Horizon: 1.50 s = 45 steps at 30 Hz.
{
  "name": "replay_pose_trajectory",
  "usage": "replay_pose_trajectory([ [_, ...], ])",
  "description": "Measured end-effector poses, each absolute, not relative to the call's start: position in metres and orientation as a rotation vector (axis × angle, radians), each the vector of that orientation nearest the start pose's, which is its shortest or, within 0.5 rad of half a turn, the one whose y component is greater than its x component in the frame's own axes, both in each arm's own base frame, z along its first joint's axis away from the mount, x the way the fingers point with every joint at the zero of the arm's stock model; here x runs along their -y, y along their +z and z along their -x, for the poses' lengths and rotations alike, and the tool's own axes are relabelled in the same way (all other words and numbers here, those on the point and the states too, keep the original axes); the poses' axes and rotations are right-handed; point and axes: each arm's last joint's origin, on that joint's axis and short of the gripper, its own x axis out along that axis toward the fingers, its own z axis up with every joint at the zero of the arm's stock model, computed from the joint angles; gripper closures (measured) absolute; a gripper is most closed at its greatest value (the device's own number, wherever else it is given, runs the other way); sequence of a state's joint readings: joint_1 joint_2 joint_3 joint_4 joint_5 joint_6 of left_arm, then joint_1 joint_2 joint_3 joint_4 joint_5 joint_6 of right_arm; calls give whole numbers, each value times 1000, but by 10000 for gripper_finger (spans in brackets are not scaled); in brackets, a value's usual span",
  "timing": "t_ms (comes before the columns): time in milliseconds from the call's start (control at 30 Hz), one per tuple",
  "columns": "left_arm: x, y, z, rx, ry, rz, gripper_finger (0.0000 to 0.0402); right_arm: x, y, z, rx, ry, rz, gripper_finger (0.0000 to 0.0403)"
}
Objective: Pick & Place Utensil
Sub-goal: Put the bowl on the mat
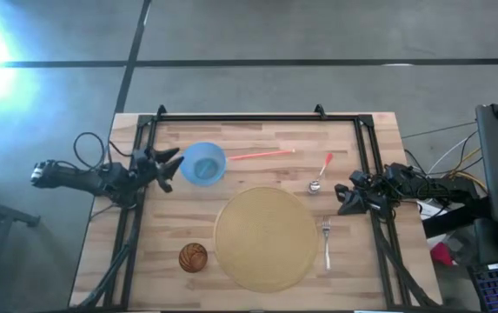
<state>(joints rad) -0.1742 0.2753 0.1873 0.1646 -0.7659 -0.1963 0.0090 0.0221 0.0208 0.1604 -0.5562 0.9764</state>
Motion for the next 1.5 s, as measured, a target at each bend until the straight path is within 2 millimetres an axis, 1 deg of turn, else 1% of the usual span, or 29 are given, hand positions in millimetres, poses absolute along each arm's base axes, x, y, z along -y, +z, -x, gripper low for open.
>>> replay_pose_trajectory([
  [200,-7,242,-110,-24,715,242,215,-16,184,-92,-132,591,-904,394],
  [300,-12,256,-112,-84,782,264,215,-16,184,-92,-132,591,-904,394],
  [400,-20,269,-114,-148,867,293,215,-16,184,-92,-132,591,-904,394],
  [500,-29,277,-116,-241,943,336,216,-16,184,-92,-132,591,-904,394],
  [600,-38,283,-119,-328,973,389,216,-16,184,-92,-132,591,-904,394],
  [833,-59,285,-132,-456,964,462,216,-16,184,-92,-132,591,-904,394],
  [933,-67,281,-136,-504,975,485,216,-16,183,-92,-133,591,-904,394],
  [1033,-73,281,-139,-506,985,510,216,-16,183,-92,-133,591,-904,394],
  [1133,-78,277,-141,-552,991,513,216,-16,184,-92,-132,592,-904,394],
  [1267,-83,275,-144,-565,1010,515,216,-16,183,-92,-133,591,-904,394],
  [1400,-89,266,-148,-635,1000,545,216,-16,183,-92,-133,591,-904,394],
  [1500,-96,259,-151,-680,1026,560,216,-16,183,-92,-133,591,-904,394],
])
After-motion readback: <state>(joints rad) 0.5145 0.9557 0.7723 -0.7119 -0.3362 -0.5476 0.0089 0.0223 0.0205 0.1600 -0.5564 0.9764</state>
